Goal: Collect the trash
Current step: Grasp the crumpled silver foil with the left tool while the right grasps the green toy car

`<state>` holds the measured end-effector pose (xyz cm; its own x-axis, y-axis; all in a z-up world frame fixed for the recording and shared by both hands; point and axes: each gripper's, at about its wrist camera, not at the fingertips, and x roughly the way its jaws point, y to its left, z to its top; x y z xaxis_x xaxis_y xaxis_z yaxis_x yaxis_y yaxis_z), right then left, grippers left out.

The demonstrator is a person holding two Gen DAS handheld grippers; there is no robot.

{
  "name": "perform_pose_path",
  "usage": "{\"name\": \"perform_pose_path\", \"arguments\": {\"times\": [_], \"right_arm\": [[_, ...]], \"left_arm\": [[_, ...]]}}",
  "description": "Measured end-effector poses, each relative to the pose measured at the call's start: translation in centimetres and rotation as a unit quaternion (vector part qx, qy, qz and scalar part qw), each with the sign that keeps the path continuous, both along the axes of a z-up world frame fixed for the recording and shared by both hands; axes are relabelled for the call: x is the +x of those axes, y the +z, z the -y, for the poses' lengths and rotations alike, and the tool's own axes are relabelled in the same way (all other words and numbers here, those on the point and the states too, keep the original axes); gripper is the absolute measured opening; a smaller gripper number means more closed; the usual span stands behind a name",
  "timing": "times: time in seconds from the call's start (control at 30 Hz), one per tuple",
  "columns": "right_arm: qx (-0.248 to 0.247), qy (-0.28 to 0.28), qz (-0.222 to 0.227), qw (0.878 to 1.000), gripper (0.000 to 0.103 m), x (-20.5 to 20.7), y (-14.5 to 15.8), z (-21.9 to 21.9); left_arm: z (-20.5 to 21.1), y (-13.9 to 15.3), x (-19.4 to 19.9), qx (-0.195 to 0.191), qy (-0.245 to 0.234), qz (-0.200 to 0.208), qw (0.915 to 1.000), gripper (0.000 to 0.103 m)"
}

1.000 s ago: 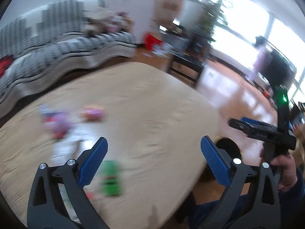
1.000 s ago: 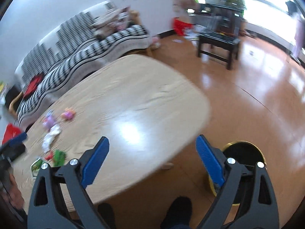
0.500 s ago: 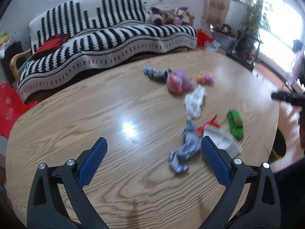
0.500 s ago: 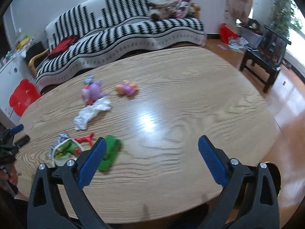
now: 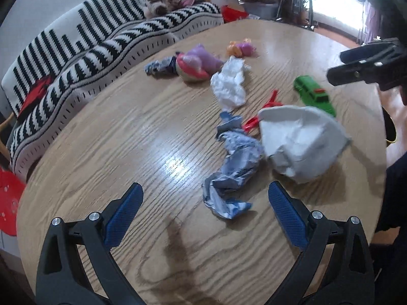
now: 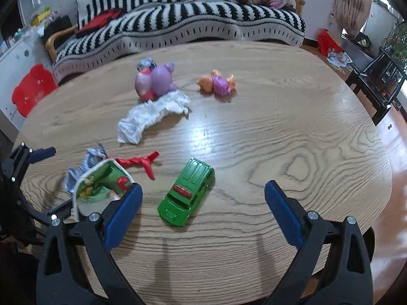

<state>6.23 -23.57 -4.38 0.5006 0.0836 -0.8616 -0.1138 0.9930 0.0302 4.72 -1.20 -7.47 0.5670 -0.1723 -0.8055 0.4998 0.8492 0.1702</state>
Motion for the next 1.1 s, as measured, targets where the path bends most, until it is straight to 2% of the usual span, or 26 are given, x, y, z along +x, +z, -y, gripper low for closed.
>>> {"name": "perform_pose_path", "arguments": {"times": [0.27,0.33,0.43,0.47,0.5,0.53,0.6,0.67,0.83,1.1], "right_arm": [[0.010,-0.005,-0.039,0.999,0.093,1.6,-2.3,-0.5],[0.013,-0.001,-0.047,0.999,0.093,1.9,-2.7,-0.8],[0.012,0.007,-0.055,0.998,0.080,1.9,-3.1,-1.0],[0.012,0.010,-0.057,0.998,0.071,1.9,-3.3,-1.1],[0.015,0.013,-0.060,0.998,0.057,1.9,-3.4,-1.0],[0.017,0.014,-0.063,0.998,0.051,1.9,-3.5,-0.9],[0.019,0.016,-0.064,0.998,0.041,2.0,-3.5,-0.7],[0.026,0.019,-0.062,0.998,0.034,1.8,-3.3,-0.5],[0.024,0.024,-0.037,0.999,0.033,1.0,-1.7,0.3],[0.036,0.014,-0.022,0.999,0.033,0.5,-0.7,1.4]], "left_arm": [[0.7,-0.9,2.5,-0.032,0.011,-0.012,0.9994,0.096],[1.1,-1.1,2.6,-0.024,0.007,-0.011,0.9996,0.095],[1.7,-1.0,2.2,-0.019,-0.015,-0.005,0.9997,0.078],[1.8,-0.9,2.2,-0.021,-0.020,-0.008,0.9996,0.071],[1.8,-0.9,2.1,-0.025,-0.023,-0.012,0.9994,0.060],[1.8,-0.8,2.1,-0.027,-0.023,-0.015,0.9993,0.054],[1.7,-0.7,2.1,-0.022,-0.018,-0.016,0.9994,0.031],[1.5,-0.4,2.1,-0.017,-0.006,-0.017,0.9997,0.028],[0.5,1.1,2.1,-0.031,0.023,-0.013,0.9992,0.027],[-0.2,3.2,2.2,-0.052,0.059,-0.006,0.9969,0.026]]}}
